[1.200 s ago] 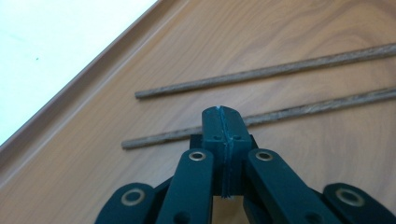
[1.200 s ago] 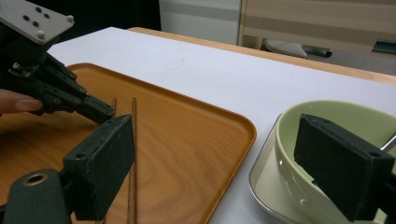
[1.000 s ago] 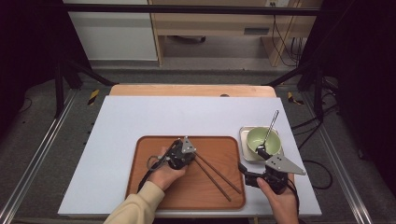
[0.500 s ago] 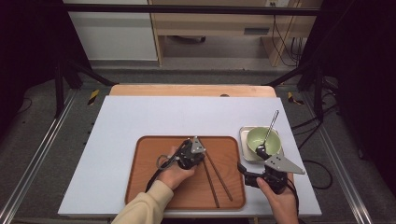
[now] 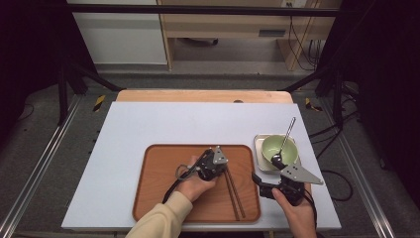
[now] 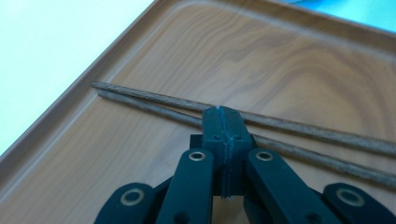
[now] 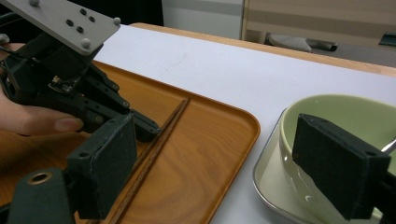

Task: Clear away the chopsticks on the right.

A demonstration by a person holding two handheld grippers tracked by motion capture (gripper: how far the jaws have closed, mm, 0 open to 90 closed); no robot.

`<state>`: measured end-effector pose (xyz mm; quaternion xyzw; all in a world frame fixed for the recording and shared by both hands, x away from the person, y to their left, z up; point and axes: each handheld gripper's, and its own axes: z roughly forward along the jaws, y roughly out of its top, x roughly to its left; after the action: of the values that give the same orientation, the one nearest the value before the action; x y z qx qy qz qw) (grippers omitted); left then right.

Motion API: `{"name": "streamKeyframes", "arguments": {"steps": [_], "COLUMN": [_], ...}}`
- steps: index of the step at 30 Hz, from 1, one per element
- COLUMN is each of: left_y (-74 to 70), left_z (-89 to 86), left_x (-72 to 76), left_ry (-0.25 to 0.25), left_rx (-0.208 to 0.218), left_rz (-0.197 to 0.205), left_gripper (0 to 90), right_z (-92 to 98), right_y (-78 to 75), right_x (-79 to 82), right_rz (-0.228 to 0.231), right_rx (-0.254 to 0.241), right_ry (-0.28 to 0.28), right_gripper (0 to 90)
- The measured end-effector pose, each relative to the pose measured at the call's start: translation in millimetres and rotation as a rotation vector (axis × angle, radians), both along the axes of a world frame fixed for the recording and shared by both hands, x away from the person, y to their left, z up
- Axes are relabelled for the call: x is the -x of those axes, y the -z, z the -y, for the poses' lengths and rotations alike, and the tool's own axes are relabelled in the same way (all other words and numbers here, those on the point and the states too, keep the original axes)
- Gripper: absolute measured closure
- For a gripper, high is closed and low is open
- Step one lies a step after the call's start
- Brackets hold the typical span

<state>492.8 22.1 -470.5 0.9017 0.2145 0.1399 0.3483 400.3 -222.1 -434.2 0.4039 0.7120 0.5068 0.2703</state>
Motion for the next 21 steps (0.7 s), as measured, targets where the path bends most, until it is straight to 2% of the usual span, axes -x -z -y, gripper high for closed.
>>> {"name": "streamKeyframes", "arguments": {"steps": [7,11,12,21], "left_y": [1.1,-0.1,0.3,-0.9], "left_z": [10.7,16.4,18.6,26.9], "left_x": [0.1,-0.7,0.1,6.4], "left_ry": [0.021,0.035,0.034,0.066], "left_rx": [0.008,-0.002,0.013,-0.007], "left_rz": [0.007,0.003,-0.002,-0.006], "left_gripper": [89.9,89.9,89.9,89.9], "right_z": [0.9,0.9,0.9,1.6], "right_y": [0.7,0.7,0.7,0.8], "right_x": [-0.8,-0.8,-0.8,-1.0], "right_rz": [-0.008,-0.011,-0.012,-0.009], "right_rx": [0.005,0.007,0.007,0.008], "right_ry": [0.007,0.008,0.009,0.011], "right_gripper": [14.6,14.6,14.6,14.9]}}
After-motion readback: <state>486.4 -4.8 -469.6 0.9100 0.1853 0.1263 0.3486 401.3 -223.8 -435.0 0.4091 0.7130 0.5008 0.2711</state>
